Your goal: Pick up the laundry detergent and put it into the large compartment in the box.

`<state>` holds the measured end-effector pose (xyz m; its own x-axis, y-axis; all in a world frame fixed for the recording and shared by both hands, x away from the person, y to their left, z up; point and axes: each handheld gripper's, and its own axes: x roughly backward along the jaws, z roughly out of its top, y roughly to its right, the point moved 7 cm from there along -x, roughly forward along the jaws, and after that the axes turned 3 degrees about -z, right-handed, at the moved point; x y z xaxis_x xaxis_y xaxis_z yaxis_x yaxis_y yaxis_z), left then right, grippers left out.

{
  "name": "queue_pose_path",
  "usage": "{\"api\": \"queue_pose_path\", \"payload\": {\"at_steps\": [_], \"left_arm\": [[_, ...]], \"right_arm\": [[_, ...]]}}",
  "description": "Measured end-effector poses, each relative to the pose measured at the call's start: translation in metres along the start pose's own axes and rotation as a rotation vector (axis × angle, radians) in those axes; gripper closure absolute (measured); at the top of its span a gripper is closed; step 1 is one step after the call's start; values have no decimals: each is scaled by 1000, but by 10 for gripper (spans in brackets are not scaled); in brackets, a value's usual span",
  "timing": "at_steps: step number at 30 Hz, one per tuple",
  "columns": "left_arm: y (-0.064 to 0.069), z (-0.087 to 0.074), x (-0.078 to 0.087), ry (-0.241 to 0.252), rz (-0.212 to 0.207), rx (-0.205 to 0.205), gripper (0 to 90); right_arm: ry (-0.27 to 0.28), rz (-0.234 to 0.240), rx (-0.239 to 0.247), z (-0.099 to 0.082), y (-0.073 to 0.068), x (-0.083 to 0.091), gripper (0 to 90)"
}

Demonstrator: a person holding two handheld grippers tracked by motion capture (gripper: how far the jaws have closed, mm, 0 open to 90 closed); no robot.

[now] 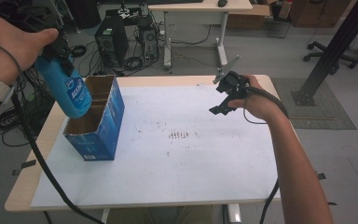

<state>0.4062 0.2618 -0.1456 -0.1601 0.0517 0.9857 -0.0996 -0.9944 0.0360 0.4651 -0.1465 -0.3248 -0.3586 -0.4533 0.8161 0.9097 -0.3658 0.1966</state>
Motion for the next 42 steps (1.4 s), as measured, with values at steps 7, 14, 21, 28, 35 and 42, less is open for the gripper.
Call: {"api": "queue_pose_path", "payload": {"at_steps": [7,14,21,28,35,42], "left_arm": [[-2,1,-3,-4,27,11,376],[-4,3,-7,10,25,23,376],[-4,6,-22,7,23,32,376],[-7,8,-33,8,26,40,376],[-9,10,-45,17,29,41,376],[-9,11,-59,21,39,41,376]], "right_arm": [[0,1,1,0,-1,-1,120],[-1,3,0,-1,-1,-1,120],[-1,4,0,-1,-1,-2,120],[-3,4,-7,-3,-1,-2,120],[-4,4,-7,-4,0,-3,120],[-6,8,-7,-3,-1,-4,120]]}}
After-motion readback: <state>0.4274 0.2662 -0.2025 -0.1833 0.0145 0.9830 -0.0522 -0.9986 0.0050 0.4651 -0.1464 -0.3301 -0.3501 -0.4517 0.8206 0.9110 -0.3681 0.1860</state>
